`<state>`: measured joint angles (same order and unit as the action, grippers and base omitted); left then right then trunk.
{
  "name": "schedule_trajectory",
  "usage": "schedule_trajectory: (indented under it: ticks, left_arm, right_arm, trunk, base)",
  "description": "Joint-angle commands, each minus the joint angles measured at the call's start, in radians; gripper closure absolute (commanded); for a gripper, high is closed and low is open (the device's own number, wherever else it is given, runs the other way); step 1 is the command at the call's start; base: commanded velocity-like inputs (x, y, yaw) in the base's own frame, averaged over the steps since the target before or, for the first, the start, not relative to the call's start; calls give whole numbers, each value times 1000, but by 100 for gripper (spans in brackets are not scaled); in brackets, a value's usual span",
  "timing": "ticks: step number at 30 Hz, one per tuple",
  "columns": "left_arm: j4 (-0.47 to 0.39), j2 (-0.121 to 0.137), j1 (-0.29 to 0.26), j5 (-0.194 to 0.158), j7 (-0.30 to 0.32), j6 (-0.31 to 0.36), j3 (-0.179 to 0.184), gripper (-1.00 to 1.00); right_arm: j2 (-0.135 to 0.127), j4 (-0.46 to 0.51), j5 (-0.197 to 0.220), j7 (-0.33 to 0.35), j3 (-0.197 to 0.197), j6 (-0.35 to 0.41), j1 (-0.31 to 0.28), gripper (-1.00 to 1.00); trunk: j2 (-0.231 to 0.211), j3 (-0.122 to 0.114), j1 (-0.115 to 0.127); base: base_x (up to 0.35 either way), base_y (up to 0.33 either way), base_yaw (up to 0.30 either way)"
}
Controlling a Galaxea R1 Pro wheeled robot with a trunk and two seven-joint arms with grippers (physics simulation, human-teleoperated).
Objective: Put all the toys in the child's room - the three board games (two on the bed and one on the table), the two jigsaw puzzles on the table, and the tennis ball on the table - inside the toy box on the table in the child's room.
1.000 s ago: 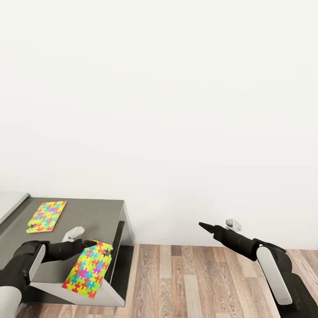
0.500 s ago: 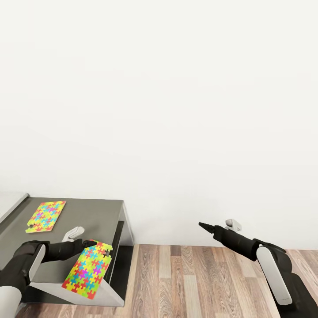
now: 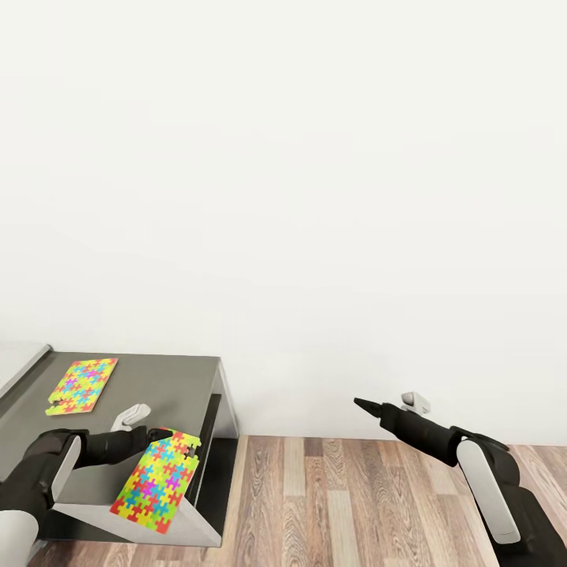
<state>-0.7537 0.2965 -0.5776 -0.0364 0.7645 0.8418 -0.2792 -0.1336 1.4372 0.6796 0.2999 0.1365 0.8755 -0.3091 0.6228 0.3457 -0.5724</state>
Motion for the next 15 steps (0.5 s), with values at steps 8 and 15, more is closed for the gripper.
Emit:
schedule_trajectory:
  ticks: [8,15]
  left_arm:
    - [0,0,-1,-4,1,8,-2,-100]
    - [0,0,-1,-4,1,8,-2,-100]
  right_arm:
    - [0,-2,-6,7,2,5,-1,-100]
    - [1,-3,-6,7,-1,4,-1,-100]
  trunk:
    - [1,1,0]
    - [1,1,0]
  base:
    - [0,-43,0]
    - [0,-42,0]
